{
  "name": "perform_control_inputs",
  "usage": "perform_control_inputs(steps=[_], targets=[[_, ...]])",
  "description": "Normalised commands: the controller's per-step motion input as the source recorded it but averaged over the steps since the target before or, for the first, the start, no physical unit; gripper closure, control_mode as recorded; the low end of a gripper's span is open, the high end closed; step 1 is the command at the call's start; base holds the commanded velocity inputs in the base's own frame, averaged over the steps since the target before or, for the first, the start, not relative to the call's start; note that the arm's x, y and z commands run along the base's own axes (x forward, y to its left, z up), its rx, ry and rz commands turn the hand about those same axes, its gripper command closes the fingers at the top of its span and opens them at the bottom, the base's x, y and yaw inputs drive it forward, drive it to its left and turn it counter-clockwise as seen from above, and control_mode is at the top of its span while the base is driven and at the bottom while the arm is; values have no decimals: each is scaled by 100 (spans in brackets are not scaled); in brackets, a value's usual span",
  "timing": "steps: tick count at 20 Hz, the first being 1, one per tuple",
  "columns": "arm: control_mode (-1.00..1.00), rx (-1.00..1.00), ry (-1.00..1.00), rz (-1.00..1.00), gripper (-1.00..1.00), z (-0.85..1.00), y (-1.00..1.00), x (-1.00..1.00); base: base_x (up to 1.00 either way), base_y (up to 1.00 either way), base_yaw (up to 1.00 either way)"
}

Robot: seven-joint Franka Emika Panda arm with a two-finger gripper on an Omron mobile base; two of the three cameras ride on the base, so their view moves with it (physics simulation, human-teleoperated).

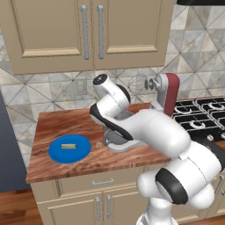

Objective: Add butter and sugar cubes to the stand mixer bowl and then turn on the stand mixer to begin making frosting.

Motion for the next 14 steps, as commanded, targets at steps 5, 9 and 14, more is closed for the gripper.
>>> perform_control_inputs(steps=[5,9,14], targets=[[-100,1,3,-6,100,-50,-26,0,0,0,0],[-100,8,7,-2,100,-43,-16,3,0,0,0],[-100,14,8,0,100,-34,-3,17,0,0,0]])
